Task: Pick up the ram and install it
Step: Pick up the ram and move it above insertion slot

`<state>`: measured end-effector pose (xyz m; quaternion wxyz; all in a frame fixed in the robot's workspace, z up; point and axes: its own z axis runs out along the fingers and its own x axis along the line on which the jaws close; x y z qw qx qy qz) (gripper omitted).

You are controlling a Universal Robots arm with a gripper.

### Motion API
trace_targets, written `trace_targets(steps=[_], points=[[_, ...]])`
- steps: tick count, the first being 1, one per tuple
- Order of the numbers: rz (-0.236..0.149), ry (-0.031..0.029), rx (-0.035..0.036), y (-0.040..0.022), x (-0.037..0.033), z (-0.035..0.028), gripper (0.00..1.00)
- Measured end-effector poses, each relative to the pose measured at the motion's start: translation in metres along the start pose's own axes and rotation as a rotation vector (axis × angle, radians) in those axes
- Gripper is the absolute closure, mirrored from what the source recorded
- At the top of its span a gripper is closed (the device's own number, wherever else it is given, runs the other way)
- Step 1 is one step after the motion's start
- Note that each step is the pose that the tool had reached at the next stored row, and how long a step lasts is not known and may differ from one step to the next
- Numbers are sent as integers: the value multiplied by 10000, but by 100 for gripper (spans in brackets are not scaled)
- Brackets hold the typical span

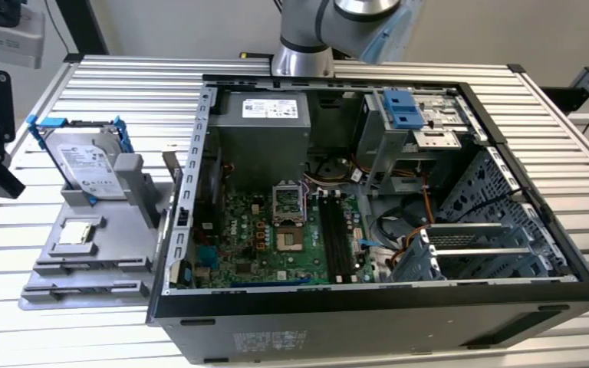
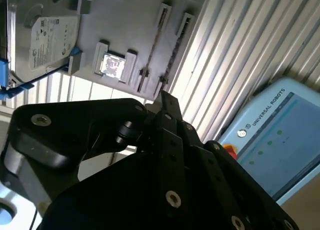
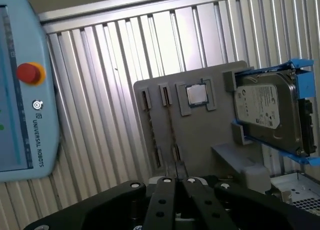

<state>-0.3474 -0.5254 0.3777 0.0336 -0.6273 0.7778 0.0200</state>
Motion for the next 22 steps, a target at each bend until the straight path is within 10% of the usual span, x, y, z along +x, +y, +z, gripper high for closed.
trace_targets(steps=[1, 11, 12, 22], points=[[-7, -60, -13, 0, 0, 10, 100], [-347, 19, -83, 0, 2, 32, 100], [-347, 19, -84, 0, 2, 32, 0], [-493, 15, -91, 5, -13, 48, 0]])
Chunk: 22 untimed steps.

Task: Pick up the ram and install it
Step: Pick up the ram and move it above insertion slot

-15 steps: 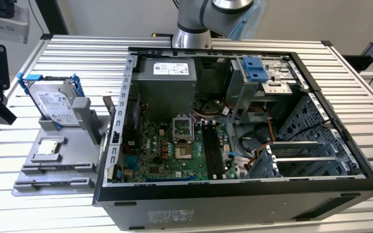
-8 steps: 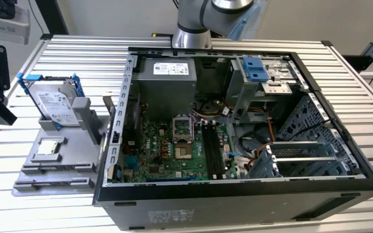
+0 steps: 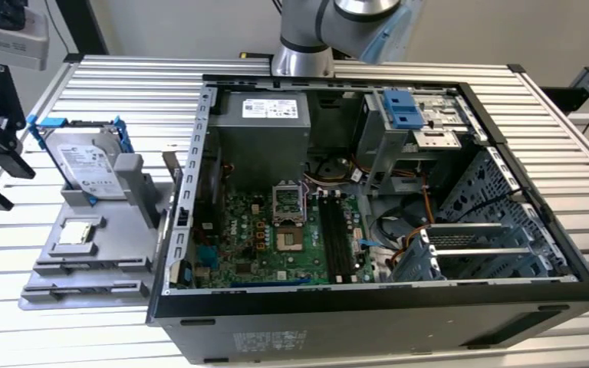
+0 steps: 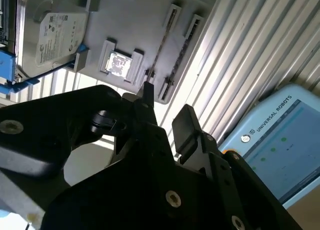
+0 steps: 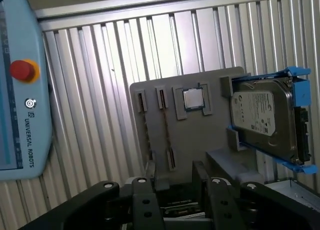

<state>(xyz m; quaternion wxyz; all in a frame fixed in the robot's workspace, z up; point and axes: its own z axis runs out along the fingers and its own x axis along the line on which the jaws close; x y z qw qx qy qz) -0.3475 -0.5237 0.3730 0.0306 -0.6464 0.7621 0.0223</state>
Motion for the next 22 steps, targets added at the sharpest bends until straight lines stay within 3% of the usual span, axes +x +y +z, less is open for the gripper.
trace_targets(steps=[11, 14, 22], points=[[-1884, 12, -143, 1, 6, 98, 0], [-2077, 63, -154, 1, 9, 127, 0], [-2081, 213, -145, 2, 17, 237, 0]])
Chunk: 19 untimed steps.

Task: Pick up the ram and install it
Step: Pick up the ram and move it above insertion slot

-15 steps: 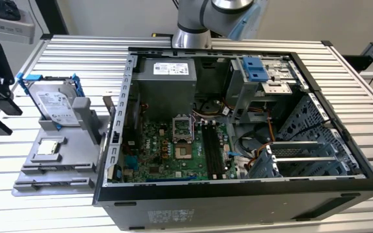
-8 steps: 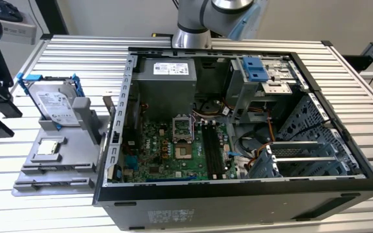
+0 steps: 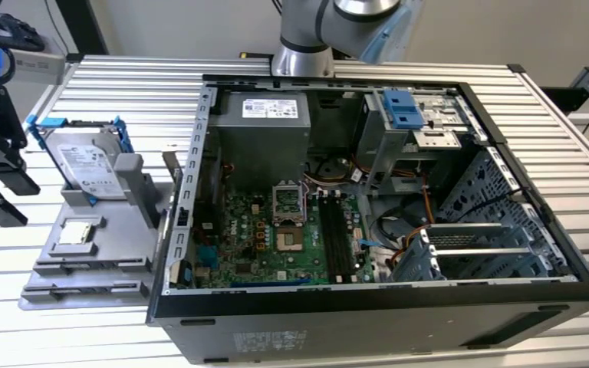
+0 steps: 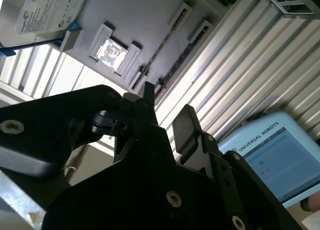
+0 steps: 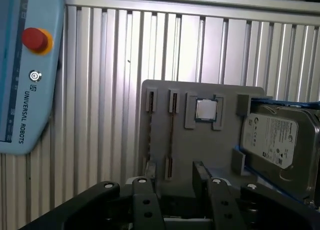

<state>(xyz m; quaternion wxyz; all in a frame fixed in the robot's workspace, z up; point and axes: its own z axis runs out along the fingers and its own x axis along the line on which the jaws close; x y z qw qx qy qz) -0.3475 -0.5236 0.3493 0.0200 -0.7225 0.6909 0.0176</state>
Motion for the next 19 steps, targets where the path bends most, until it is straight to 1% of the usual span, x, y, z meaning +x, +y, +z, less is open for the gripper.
trace_targets(steps=[5, 7, 10, 16, 19], points=[[4, 7, 2, 0, 0, 5, 0], [15, 6, 12, 1, 2, 26, 0], [31, 7, 35, 1, 4, 80, 0], [52, 10, 54, 1, 10, 188, 0], [61, 9, 87, 1, 13, 242, 0]])
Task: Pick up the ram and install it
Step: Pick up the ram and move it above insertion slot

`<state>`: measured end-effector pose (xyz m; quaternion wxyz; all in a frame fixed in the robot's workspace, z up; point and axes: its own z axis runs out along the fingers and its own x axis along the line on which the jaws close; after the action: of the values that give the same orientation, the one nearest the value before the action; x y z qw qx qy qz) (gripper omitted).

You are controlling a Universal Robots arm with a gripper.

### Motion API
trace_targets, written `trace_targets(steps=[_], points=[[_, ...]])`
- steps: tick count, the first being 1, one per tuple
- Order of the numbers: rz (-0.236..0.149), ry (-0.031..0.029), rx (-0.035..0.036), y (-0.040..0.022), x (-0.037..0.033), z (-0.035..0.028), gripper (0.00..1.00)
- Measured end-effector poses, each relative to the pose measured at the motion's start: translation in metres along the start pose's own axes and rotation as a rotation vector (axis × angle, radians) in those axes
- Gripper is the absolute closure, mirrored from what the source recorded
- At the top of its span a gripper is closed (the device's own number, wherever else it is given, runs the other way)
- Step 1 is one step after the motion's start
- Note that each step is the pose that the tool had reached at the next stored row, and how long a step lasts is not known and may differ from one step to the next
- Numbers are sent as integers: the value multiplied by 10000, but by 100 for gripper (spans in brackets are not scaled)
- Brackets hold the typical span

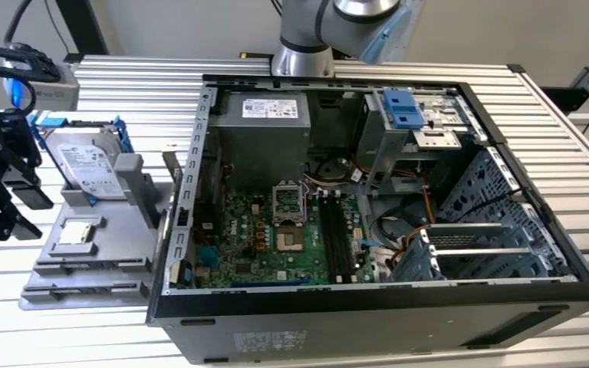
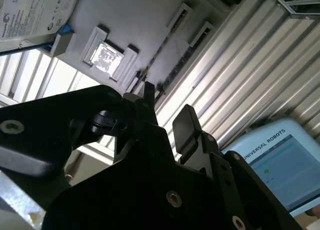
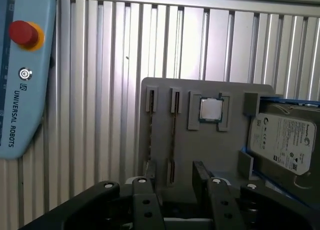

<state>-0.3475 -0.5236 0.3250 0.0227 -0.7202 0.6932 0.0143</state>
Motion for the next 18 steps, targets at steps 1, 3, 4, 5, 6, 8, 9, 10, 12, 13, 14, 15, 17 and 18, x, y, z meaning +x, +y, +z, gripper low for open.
trace_targets(steps=[1, 3, 4, 5, 6, 8, 9, 10, 12, 13, 14, 15, 17, 18], points=[[2, 0, 2, 0, 1, 17, 0], [10, 1, 4, 1, 3, 54, 0], [17, 2, 4, 1, 4, 74, 0], [21, 3, 4, 1, 5, 90, 0], [26, 5, 4, 1, 6, 108, 0], [32, 8, 4, 2, 7, 143, 0], [34, 8, 5, 2, 8, 159, 0], [35, 8, 5, 2, 9, 174, 0], [37, 9, 4, 3, 10, 201, 0], [38, 8, 5, 3, 11, 215, 0], [38, 9, 5, 3, 12, 228, 0], [37, 9, 5, 3, 12, 242, 0], [38, 9, 5, 3, 14, 265, 0], [38, 10, 5, 3, 14, 277, 0]])
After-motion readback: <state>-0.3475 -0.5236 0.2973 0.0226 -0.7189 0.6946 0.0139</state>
